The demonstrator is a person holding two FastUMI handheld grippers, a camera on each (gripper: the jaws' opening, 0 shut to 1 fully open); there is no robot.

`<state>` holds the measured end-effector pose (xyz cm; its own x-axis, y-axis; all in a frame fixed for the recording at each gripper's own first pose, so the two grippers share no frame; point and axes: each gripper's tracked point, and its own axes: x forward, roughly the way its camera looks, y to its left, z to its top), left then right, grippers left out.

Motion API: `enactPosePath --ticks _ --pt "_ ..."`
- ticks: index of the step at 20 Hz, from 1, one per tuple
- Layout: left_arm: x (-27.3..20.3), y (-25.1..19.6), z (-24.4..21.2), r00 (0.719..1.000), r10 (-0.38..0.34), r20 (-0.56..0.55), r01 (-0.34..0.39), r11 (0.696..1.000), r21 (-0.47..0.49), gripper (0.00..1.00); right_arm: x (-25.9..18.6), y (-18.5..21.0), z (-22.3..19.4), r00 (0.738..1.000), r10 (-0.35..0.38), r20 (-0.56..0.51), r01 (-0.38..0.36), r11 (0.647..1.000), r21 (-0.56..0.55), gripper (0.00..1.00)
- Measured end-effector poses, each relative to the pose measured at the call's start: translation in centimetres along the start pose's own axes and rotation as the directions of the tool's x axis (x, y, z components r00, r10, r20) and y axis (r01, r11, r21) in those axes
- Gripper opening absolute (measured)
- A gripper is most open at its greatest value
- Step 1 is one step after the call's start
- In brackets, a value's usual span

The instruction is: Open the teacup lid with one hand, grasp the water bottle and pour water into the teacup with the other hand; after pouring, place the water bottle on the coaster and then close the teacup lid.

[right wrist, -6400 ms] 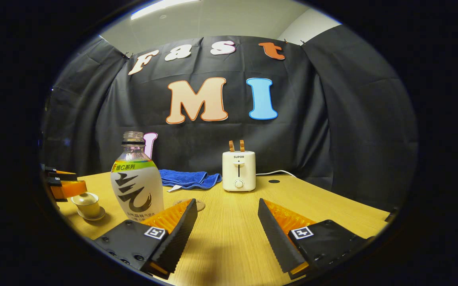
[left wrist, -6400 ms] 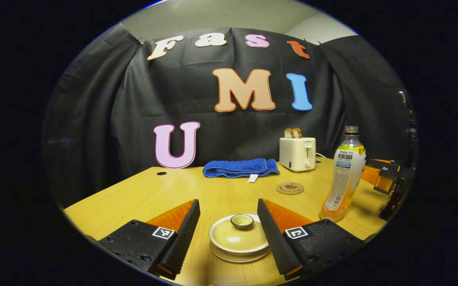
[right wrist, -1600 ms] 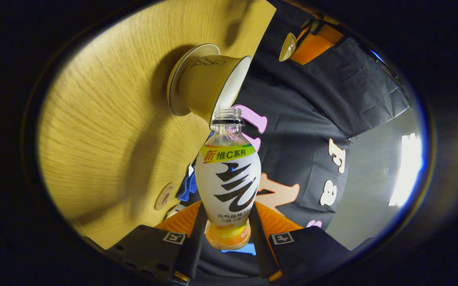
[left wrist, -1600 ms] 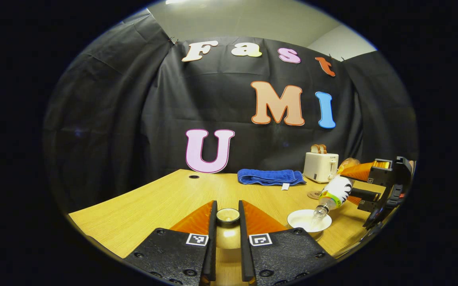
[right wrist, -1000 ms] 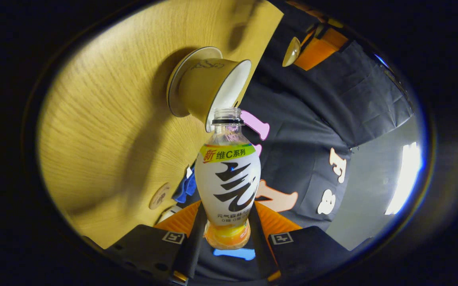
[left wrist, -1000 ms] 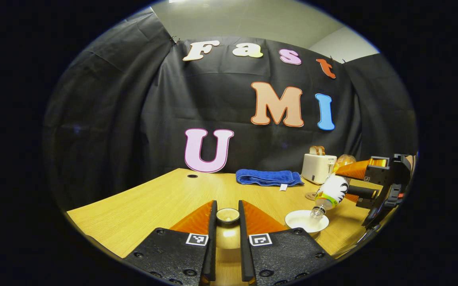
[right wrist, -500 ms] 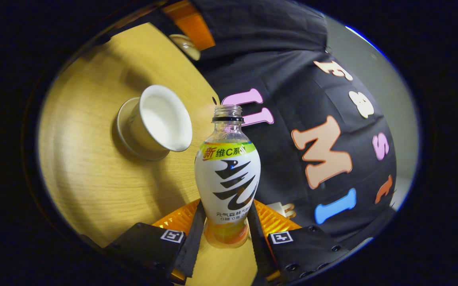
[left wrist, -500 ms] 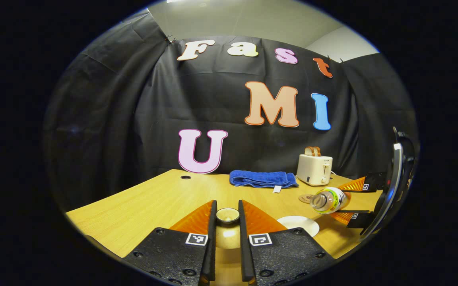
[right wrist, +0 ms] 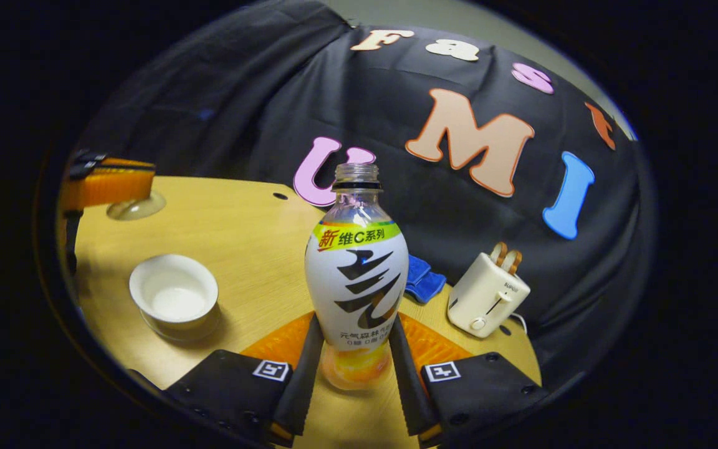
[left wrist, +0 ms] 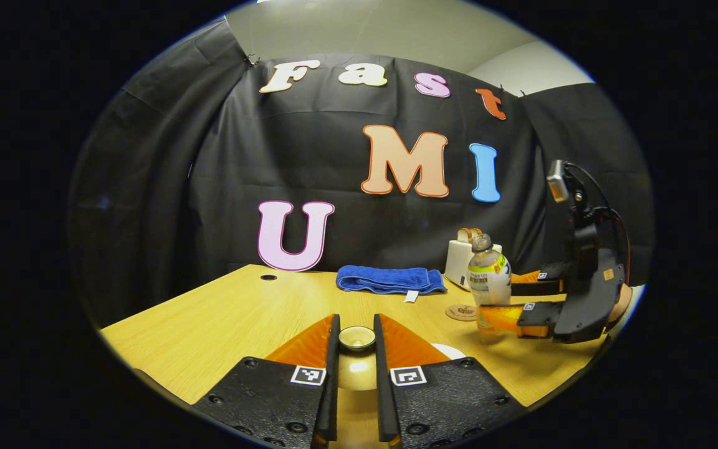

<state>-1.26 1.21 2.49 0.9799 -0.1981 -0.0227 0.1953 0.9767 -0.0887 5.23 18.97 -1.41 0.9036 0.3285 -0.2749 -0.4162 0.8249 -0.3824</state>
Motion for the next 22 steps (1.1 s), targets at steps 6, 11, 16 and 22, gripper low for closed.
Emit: enactPosePath --ticks 6,11,16,22 --pt "0.0 -0.3 0.0 1.0 -0.007 -0.003 0.007 1.0 -0.004 0.23 4.7 -4.2 0.3 0.997 -0.077 0.025 0.068 0.968 0.243 0.65" --pt "-0.2 -0.7 0.0 1.0 -0.022 -0.008 0.021 1.0 -0.012 0.23 8.6 -7.5 -1.3 0.987 -0.158 -0.007 0.146 0.89 0.432 0.65" --pt "-0.1 -1.0 -0.1 1.0 -0.029 -0.004 0.029 0.999 -0.018 0.23 10.2 -8.3 -2.6 0.984 -0.178 0.001 0.158 0.876 0.455 0.65" --pt "-0.3 -1.4 -0.2 0.999 -0.04 -0.009 0.04 0.999 -0.021 0.23 10.7 -8.6 -3.1 0.978 -0.208 0.001 0.189 0.892 0.411 0.67"
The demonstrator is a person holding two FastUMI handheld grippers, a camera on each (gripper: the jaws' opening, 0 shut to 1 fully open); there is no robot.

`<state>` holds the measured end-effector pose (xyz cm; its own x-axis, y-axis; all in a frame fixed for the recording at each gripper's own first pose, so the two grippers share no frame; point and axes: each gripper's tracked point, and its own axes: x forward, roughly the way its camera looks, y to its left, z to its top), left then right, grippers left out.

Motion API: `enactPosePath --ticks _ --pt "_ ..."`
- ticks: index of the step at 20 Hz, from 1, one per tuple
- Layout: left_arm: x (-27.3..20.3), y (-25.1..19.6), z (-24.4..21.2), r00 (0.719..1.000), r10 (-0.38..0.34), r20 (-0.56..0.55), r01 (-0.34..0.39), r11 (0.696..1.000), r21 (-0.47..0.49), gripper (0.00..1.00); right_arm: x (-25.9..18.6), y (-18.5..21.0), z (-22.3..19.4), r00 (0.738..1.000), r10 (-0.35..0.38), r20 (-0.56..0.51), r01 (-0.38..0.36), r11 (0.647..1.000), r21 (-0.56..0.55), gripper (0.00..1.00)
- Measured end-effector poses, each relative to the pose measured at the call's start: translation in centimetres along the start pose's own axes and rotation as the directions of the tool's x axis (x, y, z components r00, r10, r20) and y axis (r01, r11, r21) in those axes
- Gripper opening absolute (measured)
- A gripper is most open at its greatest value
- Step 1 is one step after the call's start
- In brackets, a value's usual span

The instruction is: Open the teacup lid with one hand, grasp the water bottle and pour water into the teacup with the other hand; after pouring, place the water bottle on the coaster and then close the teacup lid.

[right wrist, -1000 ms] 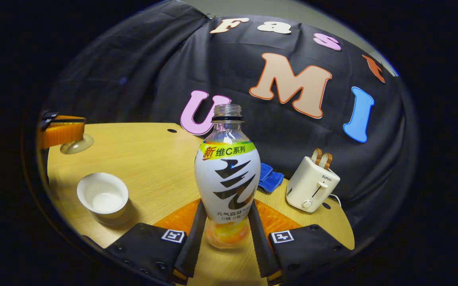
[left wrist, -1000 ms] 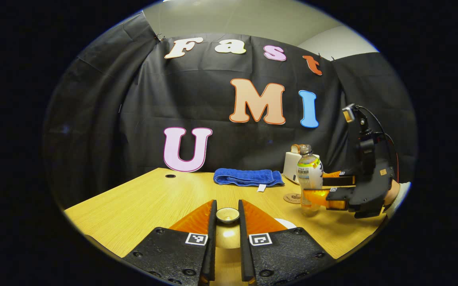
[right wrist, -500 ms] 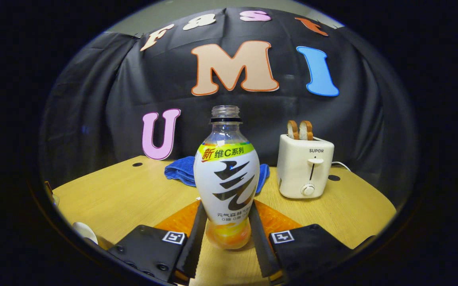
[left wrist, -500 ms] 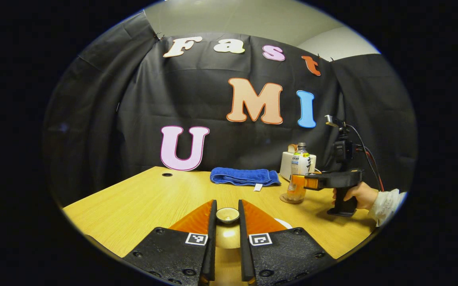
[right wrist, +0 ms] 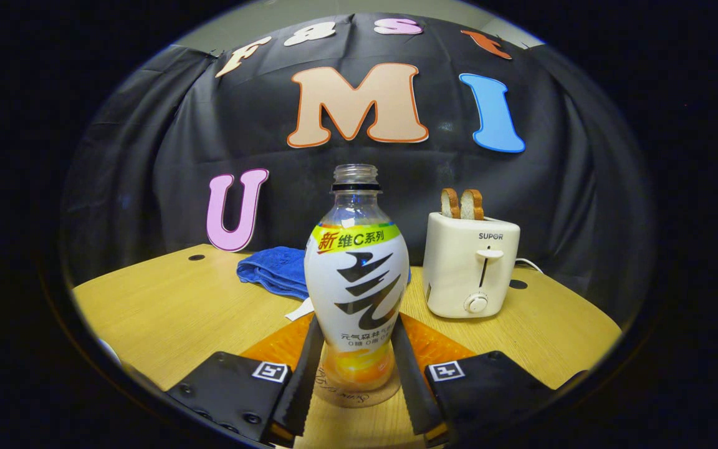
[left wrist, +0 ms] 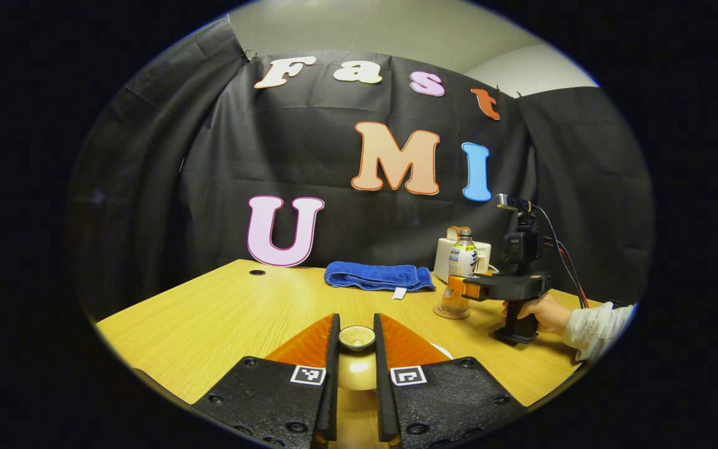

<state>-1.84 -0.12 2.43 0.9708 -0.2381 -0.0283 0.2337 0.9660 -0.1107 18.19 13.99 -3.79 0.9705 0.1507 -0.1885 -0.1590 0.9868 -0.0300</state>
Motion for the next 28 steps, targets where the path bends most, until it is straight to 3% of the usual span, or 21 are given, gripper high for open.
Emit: enactPosePath --ticks 4,7,8,11,12,14,16,17,18,20,22,24,28 --pt "0.1 -0.2 0.1 1.0 0.0 0.003 0.0 1.0 0.005 0.23 -0.5 0.3 0.0 1.0 0.012 -0.004 -0.012 1.0 -0.006 0.75" --pt "0.2 -0.5 -0.1 1.0 -0.003 -0.008 0.003 1.0 0.018 0.23 -0.5 0.4 0.3 0.999 0.037 0.004 -0.037 0.999 -0.008 0.76" --pt "0.2 -0.8 -0.1 1.0 -0.006 -0.009 0.007 1.0 0.019 0.23 -0.8 0.6 0.4 0.999 0.043 0.009 -0.043 0.999 -0.009 0.83" --pt "0.5 -1.7 -0.1 1.0 -0.022 -0.008 0.023 0.999 0.025 0.23 -1.9 1.3 0.6 0.998 0.049 0.029 -0.048 0.998 -0.028 0.85" --pt "0.6 -1.9 -0.2 1.0 -0.027 -0.012 0.027 0.999 0.028 0.23 -1.9 1.2 0.7 0.998 0.047 0.034 -0.046 0.998 -0.034 0.91" --pt "0.7 -2.5 -0.4 0.999 -0.036 -0.019 0.037 0.999 0.03 0.23 -1.9 0.8 0.6 0.999 0.037 0.029 -0.036 0.999 -0.037 0.85" --pt "0.7 -3.1 -0.2 0.999 -0.049 -0.014 0.049 0.998 0.031 0.23 -2.0 0.6 0.0 0.999 0.037 0.015 -0.037 0.999 -0.014 0.85" --pt "0.9 -3.3 -0.2 0.999 -0.051 -0.017 0.051 0.998 0.035 0.23 -2.0 0.6 0.0 0.999 0.036 0.013 -0.036 0.999 -0.009 0.92" --pt "0.9 -3.4 -0.4 0.998 -0.053 -0.024 0.054 0.998 0.037 0.22 -2.0 0.1 -0.1 1.0 0.023 0.01 -0.023 1.0 -0.012 0.86" --pt "1.0 -3.8 -0.2 0.998 -0.061 -0.02 0.061 0.998 0.031 0.23 -2.2 -0.1 -0.4 1.0 0.023 0.006 -0.023 1.0 -0.011 0.86" --pt "1.3 -4.1 -0.4 0.998 -0.066 -0.021 0.067 0.997 0.031 0.23 -2.2 -0.1 -0.7 1.0 0.021 0.003 -0.021 1.0 -0.015 0.96" --pt "1.5 -4.6 -0.9 0.996 -0.078 -0.034 0.079 0.996 0.035 0.23 -2.8 -0.3 -0.6 1.0 0.022 0.007 -0.022 1.0 -0.021 1.0" --pt "2.2 -5.7 -1.8 0.993 -0.101 -0.055 0.104 0.994 0.046 0.23 -4.8 -0.5 -0.1 0.999 0.031 0.03 -0.031 0.999 -0.009 1.0"
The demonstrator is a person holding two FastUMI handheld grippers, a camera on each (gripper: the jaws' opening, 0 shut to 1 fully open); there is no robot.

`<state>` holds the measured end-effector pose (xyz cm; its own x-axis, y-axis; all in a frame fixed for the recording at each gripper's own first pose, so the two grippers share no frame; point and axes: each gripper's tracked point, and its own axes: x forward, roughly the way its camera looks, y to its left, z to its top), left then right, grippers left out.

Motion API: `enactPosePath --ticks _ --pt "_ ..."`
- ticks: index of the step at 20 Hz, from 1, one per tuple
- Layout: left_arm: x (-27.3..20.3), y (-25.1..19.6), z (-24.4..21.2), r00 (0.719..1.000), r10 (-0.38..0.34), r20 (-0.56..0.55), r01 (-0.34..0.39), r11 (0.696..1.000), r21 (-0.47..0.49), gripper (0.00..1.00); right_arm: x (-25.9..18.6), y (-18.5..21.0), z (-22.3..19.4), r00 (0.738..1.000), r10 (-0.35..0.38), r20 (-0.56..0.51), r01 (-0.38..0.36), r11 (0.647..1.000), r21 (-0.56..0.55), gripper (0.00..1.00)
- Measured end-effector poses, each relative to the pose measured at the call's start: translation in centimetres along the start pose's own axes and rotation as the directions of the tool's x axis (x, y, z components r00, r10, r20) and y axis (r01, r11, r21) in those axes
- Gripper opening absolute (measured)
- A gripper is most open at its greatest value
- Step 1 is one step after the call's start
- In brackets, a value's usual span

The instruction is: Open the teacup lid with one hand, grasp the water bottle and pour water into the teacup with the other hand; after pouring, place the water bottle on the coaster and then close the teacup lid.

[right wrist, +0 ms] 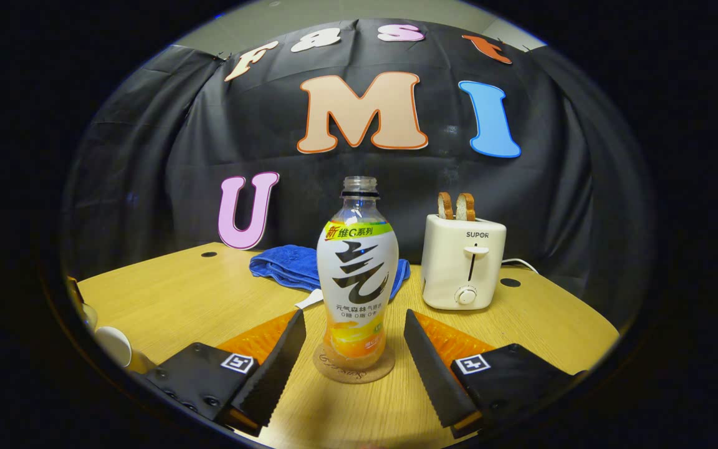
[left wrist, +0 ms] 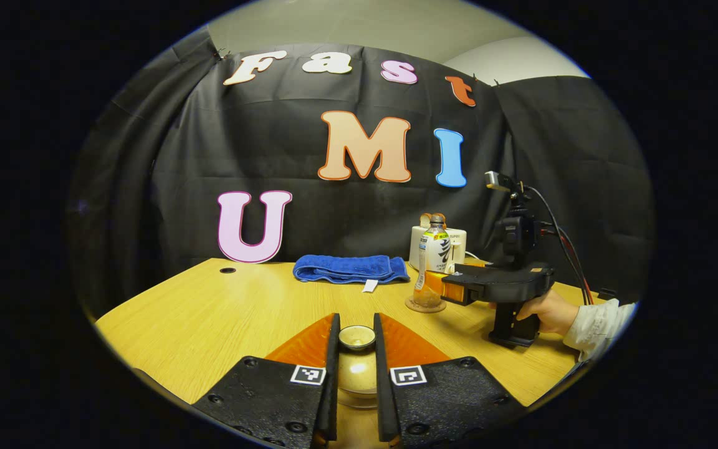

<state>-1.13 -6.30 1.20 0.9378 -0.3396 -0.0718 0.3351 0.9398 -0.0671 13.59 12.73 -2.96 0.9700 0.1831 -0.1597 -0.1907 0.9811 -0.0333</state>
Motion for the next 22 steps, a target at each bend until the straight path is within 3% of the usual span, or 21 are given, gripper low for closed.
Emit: enactPosePath --ticks 3,4,6,12,18,20,22 --pt "0.8 -0.4 -0.7 1.0 -0.006 -0.015 0.006 1.0 0.01 0.23 -1.9 -0.3 0.8 1.0 0.007 0.029 -0.008 1.0 0.021 1.0" --pt "1.0 -0.6 -1.0 1.0 -0.007 -0.02 0.007 1.0 0.011 0.23 -2.6 -0.3 1.0 0.999 0.01 0.036 -0.011 1.0 0.03 0.96" --pt "1.5 -0.9 -1.7 0.999 -0.01 -0.037 0.011 1.0 0.019 0.23 -3.6 -0.6 1.5 0.999 0.014 0.046 -0.016 0.999 0.044 1.0" --pt "2.2 -0.5 -3.3 0.997 0.014 -0.073 -0.01 0.999 0.045 0.24 -6.5 -1.1 3.6 0.994 0.018 0.103 -0.024 0.997 0.067 0.99" --pt "2.3 -0.7 -3.4 0.997 0.019 -0.068 -0.015 0.999 0.047 0.27 -7.9 -1.0 3.4 0.995 0.028 0.094 -0.034 0.997 0.065 0.96" --pt "2.3 -0.7 -3.4 0.998 0.018 -0.066 -0.015 0.999 0.049 0.27 -8.4 -1.1 3.2 0.995 0.024 0.093 -0.031 0.997 0.066 1.0" --pt "2.1 -0.9 -3.2 0.998 0.012 -0.06 -0.009 0.999 0.045 0.39 -9.0 -0.9 3.2 0.995 0.03 0.09 -0.037 0.996 0.078 0.99"
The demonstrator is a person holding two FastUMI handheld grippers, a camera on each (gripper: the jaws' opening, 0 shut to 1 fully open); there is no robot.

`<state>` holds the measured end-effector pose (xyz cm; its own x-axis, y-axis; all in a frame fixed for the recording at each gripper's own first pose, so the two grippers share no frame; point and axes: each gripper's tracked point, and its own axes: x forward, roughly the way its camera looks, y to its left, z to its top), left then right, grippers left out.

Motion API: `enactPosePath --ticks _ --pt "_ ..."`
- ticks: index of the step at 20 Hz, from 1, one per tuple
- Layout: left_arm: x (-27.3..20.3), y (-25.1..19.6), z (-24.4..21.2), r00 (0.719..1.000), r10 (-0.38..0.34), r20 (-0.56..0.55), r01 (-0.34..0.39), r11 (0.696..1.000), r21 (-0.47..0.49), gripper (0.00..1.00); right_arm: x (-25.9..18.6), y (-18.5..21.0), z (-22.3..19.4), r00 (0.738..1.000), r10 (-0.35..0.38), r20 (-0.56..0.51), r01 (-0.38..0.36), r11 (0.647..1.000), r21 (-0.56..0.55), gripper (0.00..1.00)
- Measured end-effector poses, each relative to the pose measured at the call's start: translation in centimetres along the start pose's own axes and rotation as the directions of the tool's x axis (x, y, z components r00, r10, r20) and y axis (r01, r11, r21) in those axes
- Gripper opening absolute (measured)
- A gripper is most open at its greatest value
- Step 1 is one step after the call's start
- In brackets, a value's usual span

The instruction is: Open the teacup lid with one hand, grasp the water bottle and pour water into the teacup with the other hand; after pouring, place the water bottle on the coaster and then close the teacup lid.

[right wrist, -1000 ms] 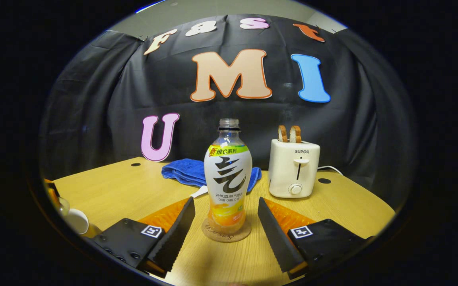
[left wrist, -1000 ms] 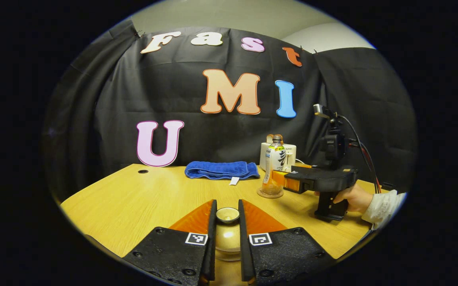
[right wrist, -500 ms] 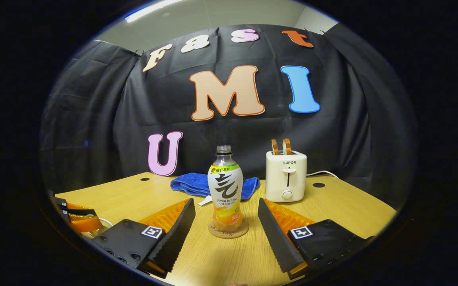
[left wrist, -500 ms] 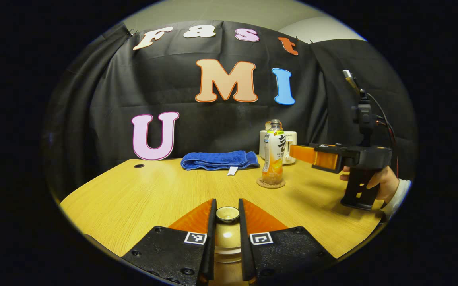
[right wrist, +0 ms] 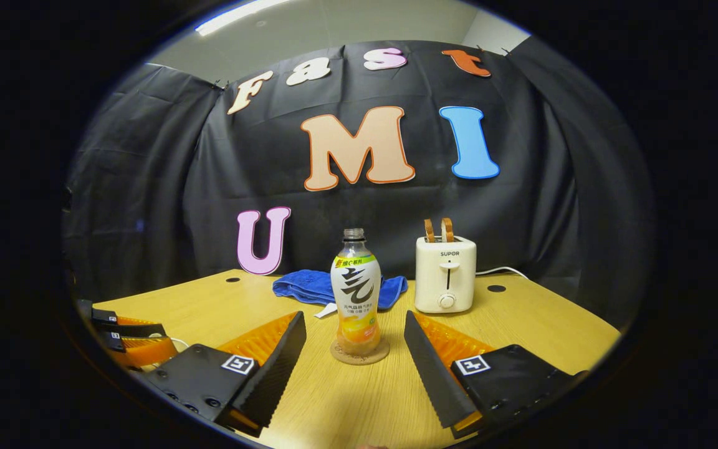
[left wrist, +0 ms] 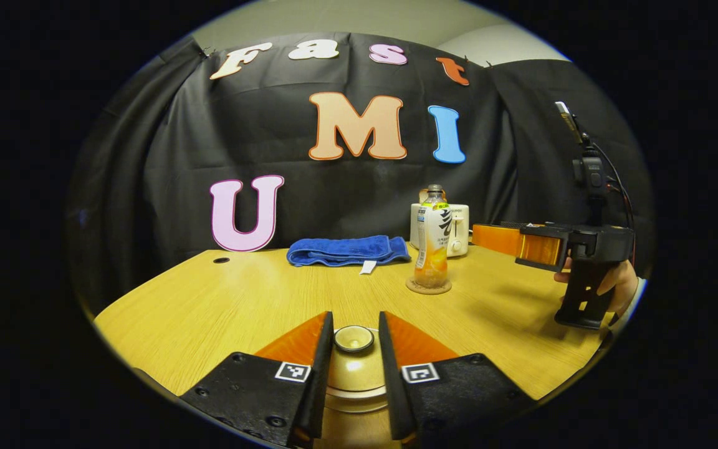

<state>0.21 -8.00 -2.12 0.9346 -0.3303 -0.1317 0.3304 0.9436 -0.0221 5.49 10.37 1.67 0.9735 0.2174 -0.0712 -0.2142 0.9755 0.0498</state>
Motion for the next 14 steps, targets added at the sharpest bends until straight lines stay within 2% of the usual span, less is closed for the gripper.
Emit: enactPosePath --ticks 2,3,4,5,6,8,9,10,14 --pt "-0.3 0.1 0.2 1.0 0.006 0.007 -0.006 1.0 0.003 0.53 -0.7 0.1 0.0 1.0 0.006 -0.001 -0.006 1.0 0.01 0.96" --pt "-0.5 0.2 0.5 1.0 0.013 0.018 -0.013 1.0 0.005 0.7 -1.0 0.1 -0.1 1.0 0.009 -0.004 -0.009 1.0 0.011 1.0" --pt "-0.8 0.5 1.0 0.999 0.028 0.035 -0.028 1.0 0.008 0.75 -1.6 0.1 -0.3 1.0 0.008 -0.004 -0.008 1.0 0.013 1.0" --pt "-1.1 0.9 1.4 0.998 0.045 0.052 -0.045 0.999 0.01 0.88 -2.2 0.1 -0.5 1.0 0.008 -0.002 -0.008 1.0 0.018 1.0" --pt "-1.4 1.3 1.9 0.996 0.059 0.068 -0.06 0.998 0.013 0.92 -2.8 0.2 -0.6 1.0 0.006 -0.001 -0.006 1.0 0.024 0.99" --pt "-2.2 2.0 2.4 0.99 0.095 0.103 -0.097 0.995 0.011 0.96 -4.3 0.0 -1.2 1.0 -0.01 -0.002 0.01 1.0 0.024 1.0" --pt "-2.7 2.5 2.7 0.985 0.117 0.126 -0.118 0.993 0.003 0.96 -4.9 -0.1 -1.6 1.0 -0.019 -0.004 0.019 1.0 0.021 0.96" --pt "-3.1 2.8 2.9 0.981 0.133 0.14 -0.134 0.991 -0.005 0.96 -5.7 -0.2 -1.9 1.0 -0.027 -0.003 0.027 0.999 0.018 0.99" --pt "-3.7 3.2 2.2 0.977 0.164 0.137 -0.162 0.986 -0.023 0.96 -8.6 -0.9 -2.3 0.997 -0.074 0.031 0.073 0.997 0.028 0.99"
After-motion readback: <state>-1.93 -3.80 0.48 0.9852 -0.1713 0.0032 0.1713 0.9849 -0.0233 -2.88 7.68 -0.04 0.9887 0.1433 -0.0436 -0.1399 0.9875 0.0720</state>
